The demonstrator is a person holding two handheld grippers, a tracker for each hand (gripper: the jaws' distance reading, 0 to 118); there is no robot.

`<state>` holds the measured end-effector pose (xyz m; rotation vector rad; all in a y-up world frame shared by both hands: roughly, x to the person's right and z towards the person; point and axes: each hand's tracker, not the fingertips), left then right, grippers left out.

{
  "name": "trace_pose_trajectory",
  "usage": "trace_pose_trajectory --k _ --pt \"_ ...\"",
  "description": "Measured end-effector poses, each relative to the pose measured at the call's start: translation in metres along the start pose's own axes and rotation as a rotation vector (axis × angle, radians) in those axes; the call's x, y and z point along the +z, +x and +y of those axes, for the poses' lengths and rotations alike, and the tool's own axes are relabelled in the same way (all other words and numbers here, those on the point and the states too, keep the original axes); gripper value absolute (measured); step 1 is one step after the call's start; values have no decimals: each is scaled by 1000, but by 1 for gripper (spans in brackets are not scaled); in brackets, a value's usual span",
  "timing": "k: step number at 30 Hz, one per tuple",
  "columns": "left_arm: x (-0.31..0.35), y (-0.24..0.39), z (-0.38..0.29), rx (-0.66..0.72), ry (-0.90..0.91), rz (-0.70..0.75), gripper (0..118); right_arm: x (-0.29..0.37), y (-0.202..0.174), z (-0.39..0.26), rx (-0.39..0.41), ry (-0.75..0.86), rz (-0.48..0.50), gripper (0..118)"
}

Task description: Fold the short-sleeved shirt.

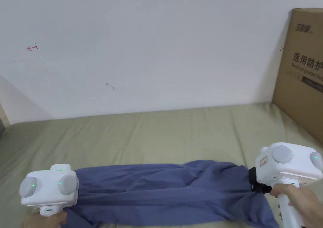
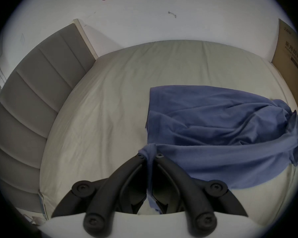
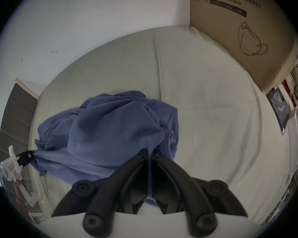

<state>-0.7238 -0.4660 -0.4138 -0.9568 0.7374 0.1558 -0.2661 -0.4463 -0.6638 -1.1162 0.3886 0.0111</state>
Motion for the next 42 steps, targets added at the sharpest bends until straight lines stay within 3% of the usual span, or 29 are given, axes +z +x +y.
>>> trace_pose_trajectory --k 4,6,9,13,21,25,29,30,31,32,33,34,36,37,38,39,40,42 --pt "54 -12 -40 -11 72 -19 3 45 5 -35 44 51 45 3" --pt "79 -18 -67 -25 94 -23 3 74 13 -64 24 93 100 3" --pt "120 -30 -124 -138 130 -8 3 112 22 -125 121 110 74 3" --pt "169 -50 -203 -157 122 15 3 151 46 -212 61 89 85 3" --pt "236 -82 -344 -171 51 4 3 195 79 -371 78 7 68 3" --pt "249 -99 -384 -58 20 -47 3 210 94 -414 19 -1 79 3" --pt "258 -102 -397 -52 33 -66 6 214 100 -423 -7 16 89 5" --pt "261 -104 -397 -40 43 -69 15 215 99 -421 -6 22 88 13" --pt "262 -105 -395 -5 47 -76 37 217 98 -420 3 28 77 32" --pt "264 -107 -394 28 39 -77 75 218 96 -419 26 47 35 70" --pt "266 -111 -395 63 28 -103 98 221 94 -420 51 73 12 96" --pt "270 -114 -397 100 37 -133 109 225 93 -421 66 81 14 103" --pt "281 -119 -404 148 69 -174 102 239 90 -423 85 109 46 102" --pt "286 -122 -409 160 78 -200 93 245 89 -426 91 117 62 97" --pt "291 -123 -413 174 76 -211 63 251 88 -429 91 141 98 69" --pt "299 -122 -421 192 78 -224 25 256 87 -435 76 161 125 28" --pt "302 -123 -429 206 83 -239 0 258 85 -440 58 165 119 0" --pt "304 -120 -447 238 81 -195 0 251 85 -456 29 148 91 0"
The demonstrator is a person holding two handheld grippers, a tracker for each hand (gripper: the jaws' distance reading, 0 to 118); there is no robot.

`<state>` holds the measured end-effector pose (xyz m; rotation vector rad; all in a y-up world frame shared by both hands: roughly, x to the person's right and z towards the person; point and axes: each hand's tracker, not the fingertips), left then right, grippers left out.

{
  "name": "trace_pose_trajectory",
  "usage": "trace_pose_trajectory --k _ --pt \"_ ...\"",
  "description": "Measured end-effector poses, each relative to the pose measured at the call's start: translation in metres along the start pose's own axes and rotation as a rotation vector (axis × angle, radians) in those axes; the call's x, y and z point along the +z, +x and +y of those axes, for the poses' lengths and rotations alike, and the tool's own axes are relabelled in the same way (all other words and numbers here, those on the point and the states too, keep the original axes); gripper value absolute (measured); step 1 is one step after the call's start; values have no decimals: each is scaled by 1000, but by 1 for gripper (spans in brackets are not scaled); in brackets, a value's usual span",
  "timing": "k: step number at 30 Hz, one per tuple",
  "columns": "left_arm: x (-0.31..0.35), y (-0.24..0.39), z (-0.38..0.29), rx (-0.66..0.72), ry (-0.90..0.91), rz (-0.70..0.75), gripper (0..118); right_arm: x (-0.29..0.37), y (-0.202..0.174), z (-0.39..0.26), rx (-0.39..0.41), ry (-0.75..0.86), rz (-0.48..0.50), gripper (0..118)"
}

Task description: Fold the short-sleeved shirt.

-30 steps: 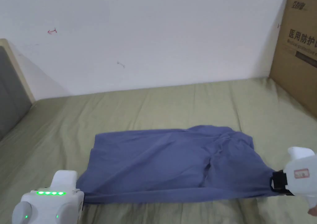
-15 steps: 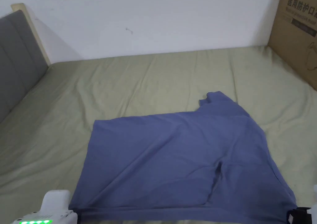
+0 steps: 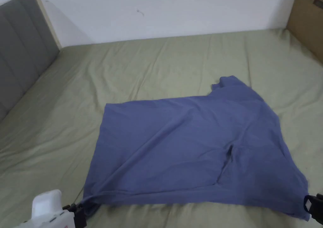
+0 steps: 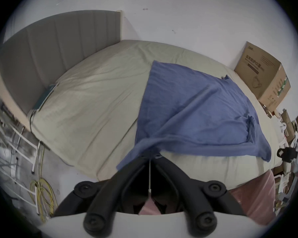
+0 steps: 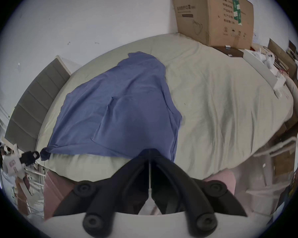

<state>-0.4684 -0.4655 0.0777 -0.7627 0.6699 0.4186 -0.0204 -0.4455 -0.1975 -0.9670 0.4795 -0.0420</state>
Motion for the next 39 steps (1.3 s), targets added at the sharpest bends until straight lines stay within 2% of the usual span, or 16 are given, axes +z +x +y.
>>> trace_pose_trajectory --k 6,7,8,10,14,16,17,22,25,26,29,30,31,32,35,39 --pt "1 -10 -13 31 -33 -20 10 -16 1 -23 -23 -68 8 0" --pt "1 -10 -10 30 -28 -22 34 -16 1 -23 -18 -74 11 0" --pt "-2 -11 -5 23 -26 -19 77 -15 1 -22 -12 -76 15 0" --pt "-10 -14 7 23 -9 -17 105 -16 0 -19 -5 -75 18 0" --pt "-32 -17 19 65 -48 -56 89 -16 -3 -15 8 -73 22 0" --pt "-53 -20 14 64 -147 -91 20 -18 -2 -15 0 -79 27 0" --pt "-64 -22 12 44 -204 -48 3 -18 -1 -16 -8 -83 27 0" --pt "-43 -16 18 53 -111 -58 3 -18 0 -14 20 -95 16 5" --pt "-34 -5 25 27 -112 -52 3 -25 2 -5 58 -76 -36 85" --pt "-33 -2 24 8 -112 -47 3 -29 4 0 59 -84 -45 93" --pt "-31 7 22 -32 -122 -31 3 -39 13 10 65 -75 -49 88" --pt "-31 9 21 -34 -127 -31 3 -46 17 13 71 -99 -82 64" --pt "-31 11 20 -34 -134 -32 3 -50 23 13 69 -101 -74 18" --pt "-31 12 19 -33 -136 -32 3 -51 28 12 63 -100 -63 1" --pt "-33 10 19 -24 -140 -31 3 -60 39 11 -36 -162 29 1" --pt "-29 11 23 -14 -136 -24 3 -45 31 13 16 -100 18 1"
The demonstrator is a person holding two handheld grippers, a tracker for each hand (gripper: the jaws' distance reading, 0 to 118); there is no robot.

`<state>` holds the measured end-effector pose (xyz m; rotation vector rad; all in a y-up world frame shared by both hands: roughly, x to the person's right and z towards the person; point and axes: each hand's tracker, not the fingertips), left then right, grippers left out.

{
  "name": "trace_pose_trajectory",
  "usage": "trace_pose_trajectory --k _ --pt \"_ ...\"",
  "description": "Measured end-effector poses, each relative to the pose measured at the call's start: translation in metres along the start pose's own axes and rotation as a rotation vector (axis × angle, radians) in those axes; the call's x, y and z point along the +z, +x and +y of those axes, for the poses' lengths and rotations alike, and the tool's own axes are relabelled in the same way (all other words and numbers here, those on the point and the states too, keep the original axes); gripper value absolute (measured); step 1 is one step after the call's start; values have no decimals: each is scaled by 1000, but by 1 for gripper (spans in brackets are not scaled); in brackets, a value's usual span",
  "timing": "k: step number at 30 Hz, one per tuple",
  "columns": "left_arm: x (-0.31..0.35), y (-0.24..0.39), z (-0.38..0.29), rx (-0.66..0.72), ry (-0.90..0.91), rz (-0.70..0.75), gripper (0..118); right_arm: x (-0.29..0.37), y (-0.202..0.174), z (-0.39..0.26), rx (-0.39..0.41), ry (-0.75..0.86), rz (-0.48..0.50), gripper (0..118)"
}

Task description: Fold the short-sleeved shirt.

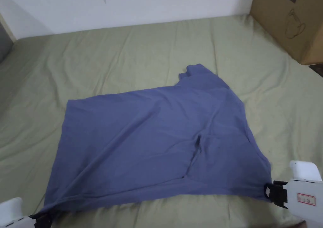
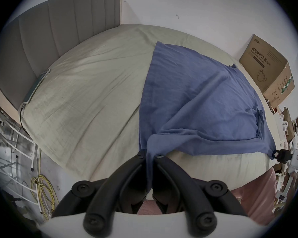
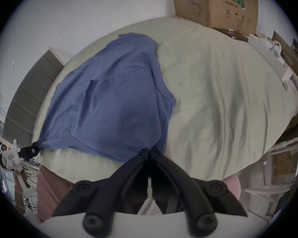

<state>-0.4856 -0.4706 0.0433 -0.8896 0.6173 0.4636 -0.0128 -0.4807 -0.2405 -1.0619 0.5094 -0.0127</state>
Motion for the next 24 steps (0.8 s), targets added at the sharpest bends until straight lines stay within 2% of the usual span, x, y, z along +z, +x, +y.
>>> trace_pose_trajectory --k 6,11,18,19,20,21,22,23,24 --pt "4 -5 16 2 8 5 3 18 -4 26 -6 39 25 1" --pt "3 -7 52 1 36 6 3 26 -10 72 -10 88 40 1" --pt "-37 14 124 -127 61 42 5 -34 -13 142 4 74 -18 1" --pt "-50 16 132 -133 43 40 15 -48 -14 147 7 52 -30 3" --pt "-60 18 138 -132 28 46 51 -60 -14 148 -3 26 -53 19" --pt "-67 18 142 -124 10 37 89 -68 -15 148 2 -6 -62 43" --pt "-73 16 142 -103 -37 48 114 -73 -17 147 7 -19 -106 72" --pt "-77 13 143 -92 -67 55 117 -72 -18 143 16 -12 -110 85" --pt "-77 11 141 -88 -59 46 115 -68 -18 139 17 -7 -99 84"
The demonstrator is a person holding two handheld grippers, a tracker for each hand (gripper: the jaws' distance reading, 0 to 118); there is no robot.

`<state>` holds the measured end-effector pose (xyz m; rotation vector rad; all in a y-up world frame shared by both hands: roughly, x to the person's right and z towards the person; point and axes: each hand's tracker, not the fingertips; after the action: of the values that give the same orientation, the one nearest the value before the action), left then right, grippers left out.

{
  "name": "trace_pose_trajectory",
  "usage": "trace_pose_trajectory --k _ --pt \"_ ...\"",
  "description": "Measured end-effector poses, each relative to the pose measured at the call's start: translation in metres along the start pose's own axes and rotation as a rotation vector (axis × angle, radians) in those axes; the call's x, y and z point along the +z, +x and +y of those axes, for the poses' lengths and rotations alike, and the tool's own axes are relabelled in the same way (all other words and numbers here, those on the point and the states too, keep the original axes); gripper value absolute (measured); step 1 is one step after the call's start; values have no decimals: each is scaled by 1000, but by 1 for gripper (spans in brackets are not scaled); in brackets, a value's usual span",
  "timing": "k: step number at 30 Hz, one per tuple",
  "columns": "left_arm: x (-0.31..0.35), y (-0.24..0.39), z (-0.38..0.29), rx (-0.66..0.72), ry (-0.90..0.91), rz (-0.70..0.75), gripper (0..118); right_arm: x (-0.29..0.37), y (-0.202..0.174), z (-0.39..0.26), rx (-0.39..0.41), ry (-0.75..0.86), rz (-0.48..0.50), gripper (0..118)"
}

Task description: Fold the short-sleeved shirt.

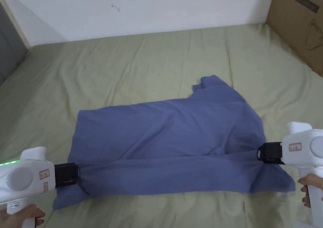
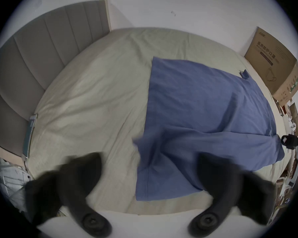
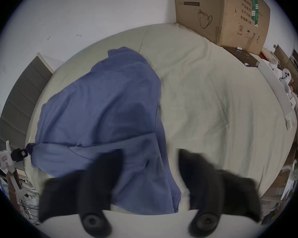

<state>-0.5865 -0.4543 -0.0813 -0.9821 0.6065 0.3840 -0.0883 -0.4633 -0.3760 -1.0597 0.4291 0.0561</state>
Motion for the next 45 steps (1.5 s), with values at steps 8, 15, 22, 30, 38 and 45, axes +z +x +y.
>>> trace_pose_trajectory --k 8,15,22,30,38,45 --pt "52 -13 -62 56 65 -36 2 59 6 -54 13 99 40 1" --pt "34 -16 -77 76 34 -49 55 52 1 -88 21 30 81 0" --pt "-17 -15 -66 165 -65 -68 72 47 -2 -98 -15 6 110 0" --pt "-5 -12 -59 69 -28 -15 3 45 3 -86 -38 31 86 62" --pt "14 -13 -53 61 -4 -31 3 -16 12 -59 -52 -88 52 17" --pt "23 -12 -51 22 -3 -30 3 8 18 -60 -80 -35 110 8"
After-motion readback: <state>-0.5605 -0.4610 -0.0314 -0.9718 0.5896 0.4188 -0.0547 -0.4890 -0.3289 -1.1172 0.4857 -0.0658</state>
